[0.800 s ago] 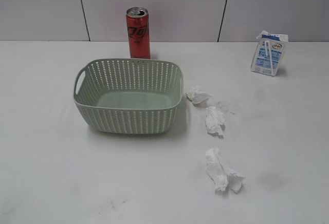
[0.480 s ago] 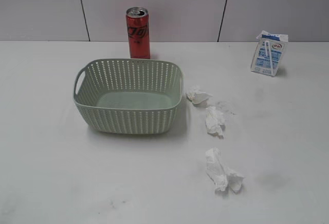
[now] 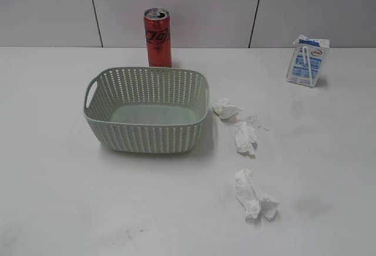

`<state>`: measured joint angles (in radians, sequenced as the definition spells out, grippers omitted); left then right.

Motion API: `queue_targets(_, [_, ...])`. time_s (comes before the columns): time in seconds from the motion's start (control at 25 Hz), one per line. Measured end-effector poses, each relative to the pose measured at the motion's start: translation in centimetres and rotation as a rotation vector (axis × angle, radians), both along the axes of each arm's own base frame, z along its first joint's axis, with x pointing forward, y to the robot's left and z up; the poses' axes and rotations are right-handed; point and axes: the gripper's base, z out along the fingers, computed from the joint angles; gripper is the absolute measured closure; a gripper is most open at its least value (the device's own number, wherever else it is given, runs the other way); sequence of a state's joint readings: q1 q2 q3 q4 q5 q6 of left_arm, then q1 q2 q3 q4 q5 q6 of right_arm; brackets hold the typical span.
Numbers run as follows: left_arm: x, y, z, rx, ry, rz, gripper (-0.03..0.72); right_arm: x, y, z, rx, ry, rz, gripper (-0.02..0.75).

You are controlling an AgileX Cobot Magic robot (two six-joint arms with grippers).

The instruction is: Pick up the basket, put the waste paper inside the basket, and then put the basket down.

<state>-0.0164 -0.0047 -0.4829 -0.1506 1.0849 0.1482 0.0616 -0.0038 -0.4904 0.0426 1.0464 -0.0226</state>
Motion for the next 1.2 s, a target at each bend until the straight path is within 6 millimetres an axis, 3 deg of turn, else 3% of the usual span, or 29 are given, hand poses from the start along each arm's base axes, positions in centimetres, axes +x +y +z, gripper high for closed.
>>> queue_targets(0.32, [0.2, -0.1, 0.9, -0.025, -0.063, -0.004, 0.107, 0.0, 0.0, 0.0, 0.000, 0.000, 0.000, 0.184])
queue_targets(0.52, [2.7, -0.3, 3.6, -0.075, -0.125, 0.002, 0.107, 0.0, 0.0, 0.0, 0.000, 0.000, 0.000, 0.184])
queue_targets(0.64, [5.5, -0.4, 5.2, -0.102, -0.070, 0.006, 0.101, 0.0, 0.0, 0.0, 0.000, 0.000, 0.000, 0.184])
queue_targets(0.92, [14.4, -1.0, 7.6, -0.162, 0.178, 0.003, 0.089, 0.0, 0.0, 0.0, 0.001, 0.000, -0.001, 0.184])
queue_targets(1.2, [25.0, -3.6, 6.9, -0.158, 0.492, -0.093, 0.095, 0.0, 0.0, 0.0, 0.001, 0.000, -0.001, 0.184])
